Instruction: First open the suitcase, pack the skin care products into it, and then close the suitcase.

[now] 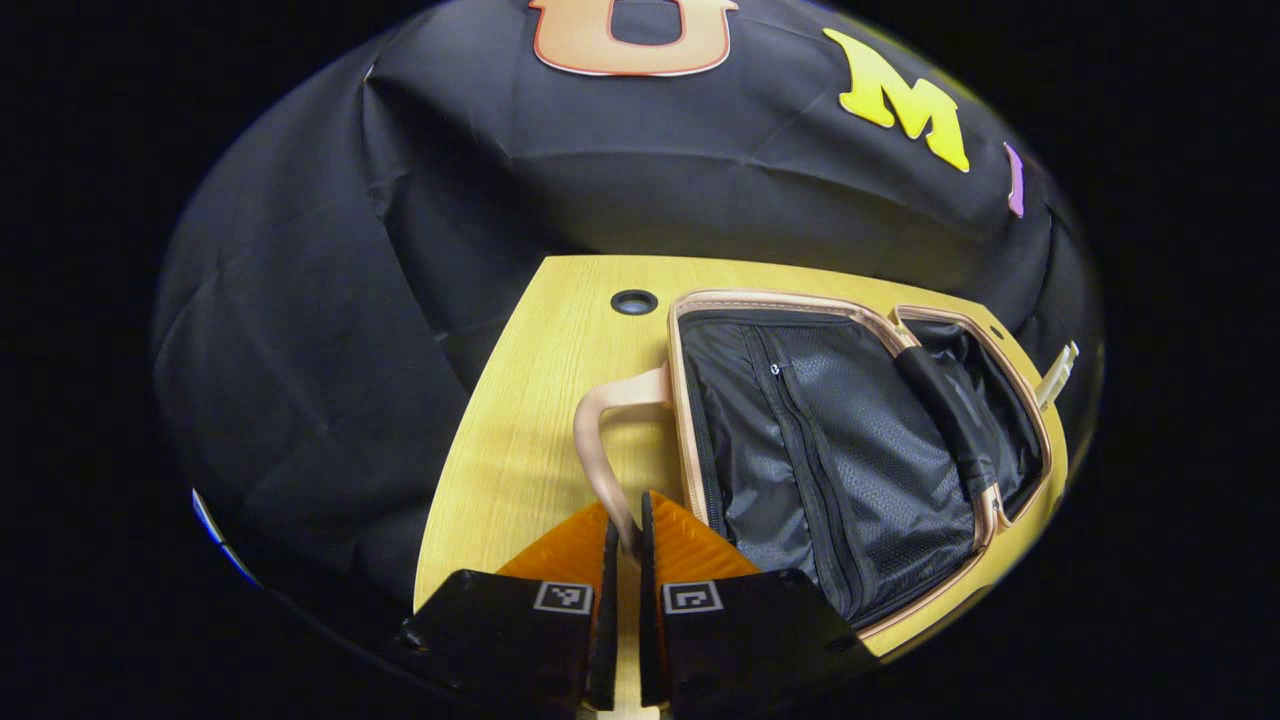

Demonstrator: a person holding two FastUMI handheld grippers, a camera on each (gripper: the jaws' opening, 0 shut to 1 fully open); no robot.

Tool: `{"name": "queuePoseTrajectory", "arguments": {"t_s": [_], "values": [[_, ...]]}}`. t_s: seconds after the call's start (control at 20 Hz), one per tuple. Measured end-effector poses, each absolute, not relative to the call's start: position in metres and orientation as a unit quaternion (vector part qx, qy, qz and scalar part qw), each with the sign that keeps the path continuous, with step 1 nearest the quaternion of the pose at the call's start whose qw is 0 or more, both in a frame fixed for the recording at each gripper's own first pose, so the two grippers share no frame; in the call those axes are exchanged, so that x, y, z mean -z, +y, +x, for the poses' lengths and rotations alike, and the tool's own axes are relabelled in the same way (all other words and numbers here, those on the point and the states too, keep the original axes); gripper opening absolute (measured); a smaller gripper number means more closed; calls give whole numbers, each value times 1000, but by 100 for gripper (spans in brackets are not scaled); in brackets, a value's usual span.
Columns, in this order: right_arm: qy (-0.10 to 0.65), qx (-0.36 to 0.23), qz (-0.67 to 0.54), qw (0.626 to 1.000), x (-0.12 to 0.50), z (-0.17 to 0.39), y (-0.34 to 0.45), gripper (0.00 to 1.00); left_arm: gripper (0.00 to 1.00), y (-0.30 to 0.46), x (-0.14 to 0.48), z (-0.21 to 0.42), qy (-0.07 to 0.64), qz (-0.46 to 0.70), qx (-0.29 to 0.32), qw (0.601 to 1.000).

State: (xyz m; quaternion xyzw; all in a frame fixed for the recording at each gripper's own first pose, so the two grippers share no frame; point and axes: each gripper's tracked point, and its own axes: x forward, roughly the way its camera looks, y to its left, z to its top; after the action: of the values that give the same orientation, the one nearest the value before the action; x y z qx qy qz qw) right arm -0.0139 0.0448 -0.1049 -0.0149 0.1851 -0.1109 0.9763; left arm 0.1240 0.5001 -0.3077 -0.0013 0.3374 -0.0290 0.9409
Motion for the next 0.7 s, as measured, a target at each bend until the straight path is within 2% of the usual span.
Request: {"name": "queuePoseTrajectory", "arguments": {"t_s": [0.05,0.1,0.15,0.2,0.25,0.3,0.45,0.7], "values": [[187,109,-16,976,106,-15,47,80,13,504,305,124,338,4,22,941],[185,106,-17,977,104,-15,49,80,22,510,305,122,342,16,9,940],[181,103,-18,978,102,-15,51,80,17,514,302,121,341,23,-2,940],[176,99,-19,979,100,-13,51,80,41,515,294,120,332,29,-9,943],[171,95,-20,980,98,-10,51,80,57,511,282,117,319,31,-8,947],[168,90,-20,981,97,-6,53,80,52,505,267,112,307,38,-7,951],[158,77,-6,984,95,2,52,80,100,475,228,102,275,49,-2,960],[155,54,-4,986,94,14,38,80,100,369,189,99,240,57,46,968]]}}
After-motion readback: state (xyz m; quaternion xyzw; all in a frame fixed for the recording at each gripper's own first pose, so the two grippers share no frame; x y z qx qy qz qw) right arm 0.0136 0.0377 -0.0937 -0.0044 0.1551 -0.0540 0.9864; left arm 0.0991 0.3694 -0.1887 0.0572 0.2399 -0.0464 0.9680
